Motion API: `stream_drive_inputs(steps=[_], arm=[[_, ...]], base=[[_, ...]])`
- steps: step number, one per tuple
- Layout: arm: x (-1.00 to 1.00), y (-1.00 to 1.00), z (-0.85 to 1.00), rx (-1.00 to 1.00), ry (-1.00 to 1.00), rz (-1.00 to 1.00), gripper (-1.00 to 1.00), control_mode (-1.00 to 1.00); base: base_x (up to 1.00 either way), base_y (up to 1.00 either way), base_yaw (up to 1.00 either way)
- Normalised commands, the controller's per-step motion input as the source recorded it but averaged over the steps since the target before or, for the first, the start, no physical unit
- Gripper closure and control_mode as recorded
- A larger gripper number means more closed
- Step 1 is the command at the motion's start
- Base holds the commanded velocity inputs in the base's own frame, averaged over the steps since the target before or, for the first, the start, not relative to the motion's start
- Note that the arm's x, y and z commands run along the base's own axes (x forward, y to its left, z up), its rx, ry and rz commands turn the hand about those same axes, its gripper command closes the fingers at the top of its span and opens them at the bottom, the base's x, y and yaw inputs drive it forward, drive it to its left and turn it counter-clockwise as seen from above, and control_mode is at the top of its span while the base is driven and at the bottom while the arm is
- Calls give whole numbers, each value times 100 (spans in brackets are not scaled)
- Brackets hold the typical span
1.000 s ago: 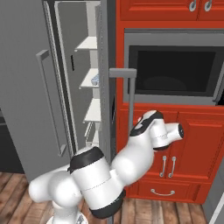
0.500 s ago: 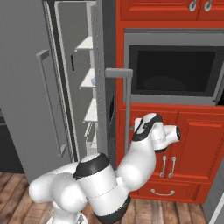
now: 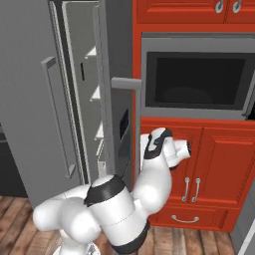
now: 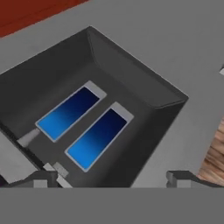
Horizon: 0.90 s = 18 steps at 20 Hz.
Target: The ice cube tray has been filled with water. Take the tray and place it in the freezer to make ice. Close the freezer door after placing the tray.
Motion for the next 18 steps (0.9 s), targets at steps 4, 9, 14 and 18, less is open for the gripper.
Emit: stream_drive_inputs(steps=[4, 9, 14, 18], arm=[[0, 85, -7, 0, -4, 3, -100, -100], [0, 98, -1, 0, -6, 0, -100, -100], [0, 100, 0, 0, -6, 0, -100, -100], [0, 100, 0, 0, -8, 0, -100, -100]], base=[[0, 0, 0], [0, 0, 0], [0, 0, 0], [0, 0, 0]])
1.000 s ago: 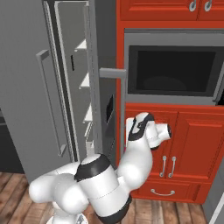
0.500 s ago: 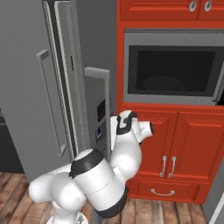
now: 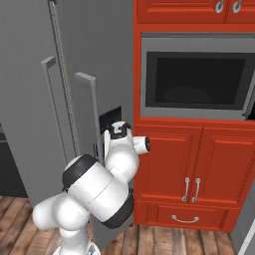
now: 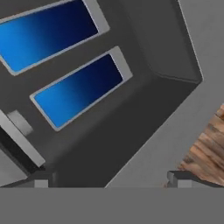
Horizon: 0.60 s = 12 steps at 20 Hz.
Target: The ice cube tray has been filled with water. Take the tray and place it in the freezer to make ice. Close the freezer door after placing the tray.
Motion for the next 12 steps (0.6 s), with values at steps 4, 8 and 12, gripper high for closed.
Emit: stream_drive_inputs(steps=[4, 8, 12], arm=[[5, 100, -2, -1, -8, 0, -100, -100], [24, 100, -2, -5, -9, -4, -100, -100], [33, 100, 0, -8, -12, -22, -100, -100]], base=[[0, 0, 0], [0, 0, 0], [0, 0, 0]])
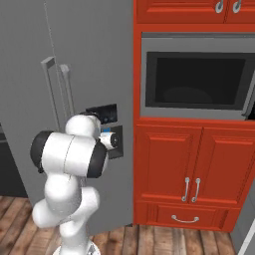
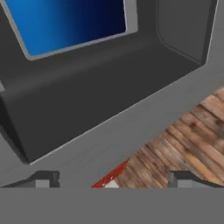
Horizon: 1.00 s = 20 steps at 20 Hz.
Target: The ice cube tray has been filled with water. Take the tray and place it in the freezer to make ice. Close the freezer door after placing the tray.
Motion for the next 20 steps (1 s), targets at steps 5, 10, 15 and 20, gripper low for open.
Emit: stream_drive_inputs(steps=[5, 10, 15, 20], arm=[[45, 78, 0, -10, -3, -42, -100, -100], [67, 21, 6, -5, 6, -46, -100, -100], [84, -2, 26, 0, 21, -35, -100, -100], [100, -33, 29, 9, 26, -22, -100, -100]], base=[[0, 0, 0], [0, 0, 0], [0, 0, 0], [0, 0, 0]])
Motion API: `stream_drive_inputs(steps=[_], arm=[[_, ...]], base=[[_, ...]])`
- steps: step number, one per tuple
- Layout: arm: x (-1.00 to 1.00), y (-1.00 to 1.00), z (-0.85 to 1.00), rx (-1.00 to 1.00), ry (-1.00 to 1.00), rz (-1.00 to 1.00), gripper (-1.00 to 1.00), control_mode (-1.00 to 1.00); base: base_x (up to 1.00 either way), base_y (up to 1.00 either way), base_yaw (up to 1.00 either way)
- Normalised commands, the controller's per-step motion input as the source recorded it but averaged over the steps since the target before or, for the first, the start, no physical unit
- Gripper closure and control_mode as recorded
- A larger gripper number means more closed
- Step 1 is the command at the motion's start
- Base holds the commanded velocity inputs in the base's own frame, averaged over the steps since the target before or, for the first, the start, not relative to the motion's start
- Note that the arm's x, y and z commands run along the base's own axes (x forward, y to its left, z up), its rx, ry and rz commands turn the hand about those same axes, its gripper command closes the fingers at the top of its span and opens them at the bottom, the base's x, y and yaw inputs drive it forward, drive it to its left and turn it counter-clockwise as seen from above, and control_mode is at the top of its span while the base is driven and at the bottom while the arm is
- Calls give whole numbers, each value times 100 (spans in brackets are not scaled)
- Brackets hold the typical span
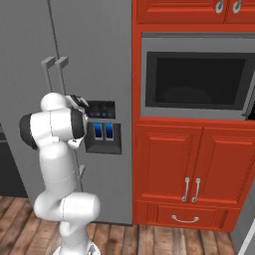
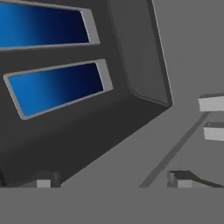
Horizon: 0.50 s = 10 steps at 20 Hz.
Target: The ice cube tray has been filled with water. Take the tray and place it in the freezer to make ice. Close the freezer door after placing the tray.
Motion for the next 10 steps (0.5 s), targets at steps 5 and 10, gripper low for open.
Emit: stream_drive_inputs(steps=[5, 10], arm=[[100, -56, 15, 11, 24, -10, -100, -100], [99, -60, 4, 12, 16, -4, -100, -100]], base=[[0, 0, 0], [0, 0, 0]])
